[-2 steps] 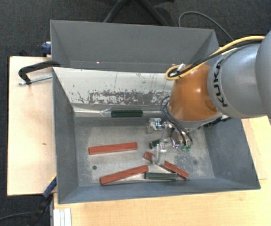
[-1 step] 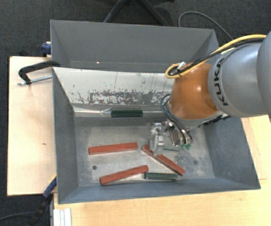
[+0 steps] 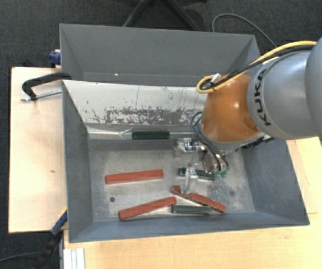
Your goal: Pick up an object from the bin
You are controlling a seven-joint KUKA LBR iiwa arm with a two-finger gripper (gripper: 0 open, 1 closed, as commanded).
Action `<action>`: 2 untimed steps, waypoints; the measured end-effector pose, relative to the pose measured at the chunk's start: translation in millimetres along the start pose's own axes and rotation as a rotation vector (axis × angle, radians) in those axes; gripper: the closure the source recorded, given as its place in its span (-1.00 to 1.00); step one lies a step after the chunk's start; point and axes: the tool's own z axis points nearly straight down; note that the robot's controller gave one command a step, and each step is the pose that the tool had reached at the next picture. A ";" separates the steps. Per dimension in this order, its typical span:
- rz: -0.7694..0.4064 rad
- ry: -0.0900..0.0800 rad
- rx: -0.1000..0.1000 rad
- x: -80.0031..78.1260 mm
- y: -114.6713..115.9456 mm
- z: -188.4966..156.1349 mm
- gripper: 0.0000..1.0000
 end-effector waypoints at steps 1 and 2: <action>0.000 0.002 0.000 0.5 -0.2 0.5 1.00; 0.000 0.001 0.000 0.2 -0.1 0.3 -1.00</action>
Offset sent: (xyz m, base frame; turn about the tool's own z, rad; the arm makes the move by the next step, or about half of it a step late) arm 0.0000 0.0000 0.0000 0.0000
